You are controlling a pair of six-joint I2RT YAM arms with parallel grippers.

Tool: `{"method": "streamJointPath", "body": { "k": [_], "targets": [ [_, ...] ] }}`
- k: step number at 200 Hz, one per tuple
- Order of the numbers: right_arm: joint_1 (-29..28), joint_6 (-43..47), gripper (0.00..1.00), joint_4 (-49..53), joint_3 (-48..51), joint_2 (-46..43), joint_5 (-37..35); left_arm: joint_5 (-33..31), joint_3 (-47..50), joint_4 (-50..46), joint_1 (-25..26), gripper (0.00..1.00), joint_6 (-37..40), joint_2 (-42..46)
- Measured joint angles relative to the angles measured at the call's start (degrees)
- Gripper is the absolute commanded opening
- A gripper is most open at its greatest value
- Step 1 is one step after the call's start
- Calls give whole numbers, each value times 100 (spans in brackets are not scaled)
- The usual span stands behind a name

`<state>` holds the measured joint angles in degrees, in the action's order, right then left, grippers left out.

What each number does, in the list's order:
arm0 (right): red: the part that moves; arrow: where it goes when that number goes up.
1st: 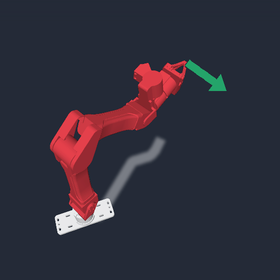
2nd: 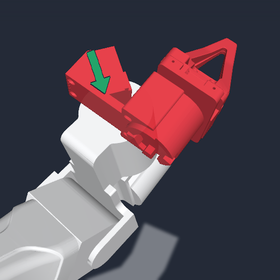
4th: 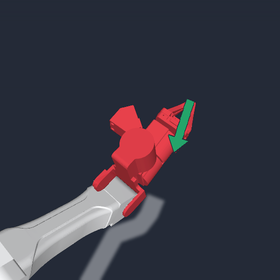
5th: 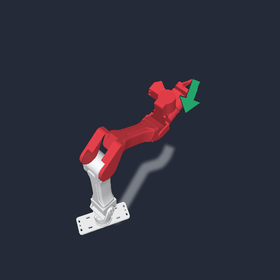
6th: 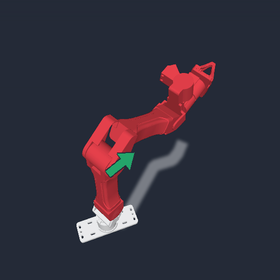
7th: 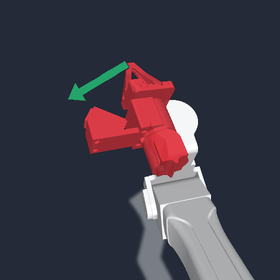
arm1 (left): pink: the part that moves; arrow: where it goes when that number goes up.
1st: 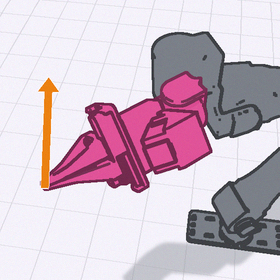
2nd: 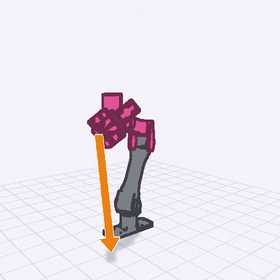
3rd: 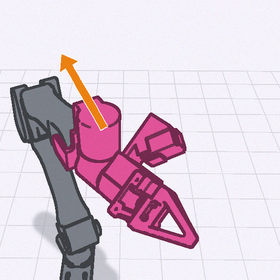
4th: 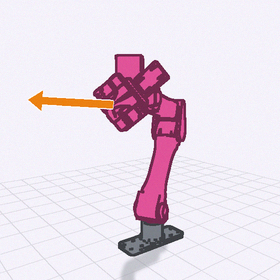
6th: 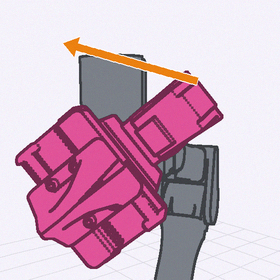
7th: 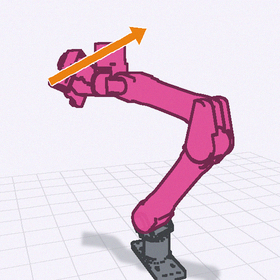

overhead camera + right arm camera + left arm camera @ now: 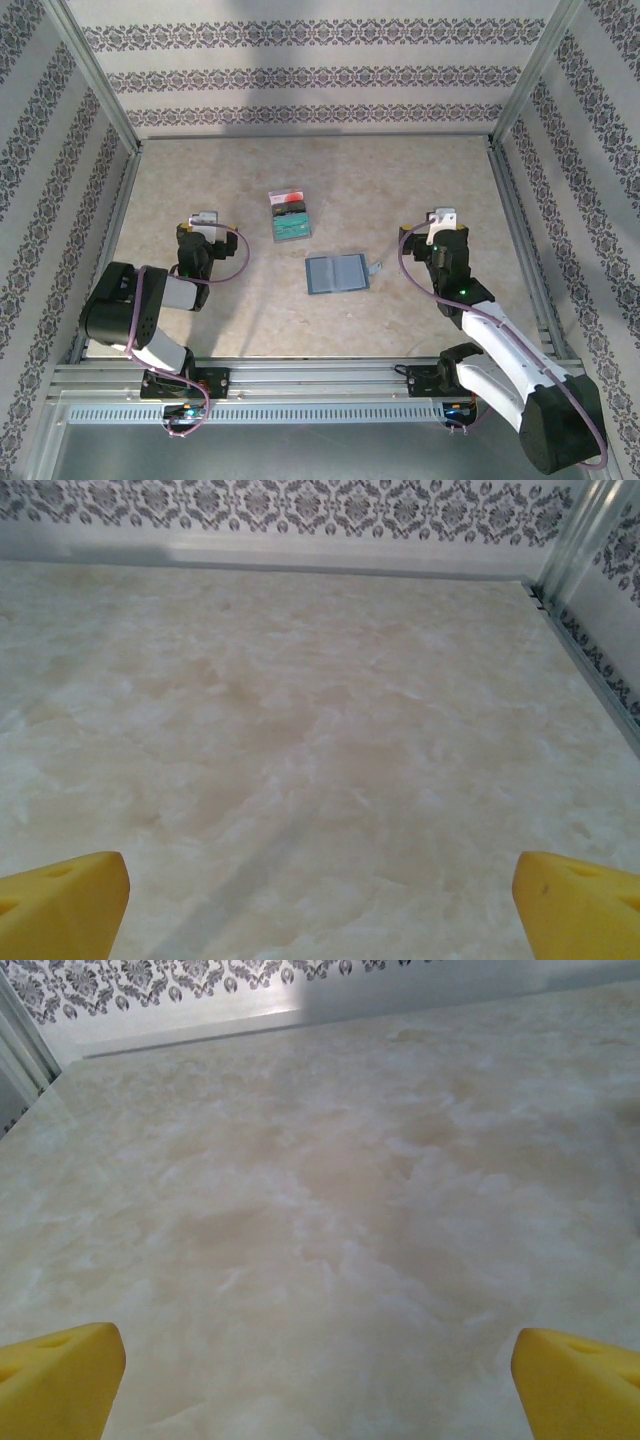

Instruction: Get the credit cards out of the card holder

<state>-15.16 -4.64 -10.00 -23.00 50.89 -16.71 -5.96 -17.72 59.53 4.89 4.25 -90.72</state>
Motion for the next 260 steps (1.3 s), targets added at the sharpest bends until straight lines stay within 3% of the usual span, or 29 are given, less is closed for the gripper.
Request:
{"method": "streamJointPath", "body": {
  "k": [64,89,146,216,260],
  "targets": [
    [389,15,98,-754,496,144,7,-111,-151,-22,-66,99,-136,-107],
    [560,17,98,-1158,682,455,76,291,-369,-223,-356,99,-216,-107],
    [870,55,98,-2500,870,1541,437,1200,-402,-391,-614,99,-308,-107],
    [981,435,98,-3764,807,2507,962,1329,-402,-393,-614,99,-326,-107],
    [1307,459,98,-4712,767,3729,1244,1329,-402,-409,-614,99,-326,-105]
  ]
}}
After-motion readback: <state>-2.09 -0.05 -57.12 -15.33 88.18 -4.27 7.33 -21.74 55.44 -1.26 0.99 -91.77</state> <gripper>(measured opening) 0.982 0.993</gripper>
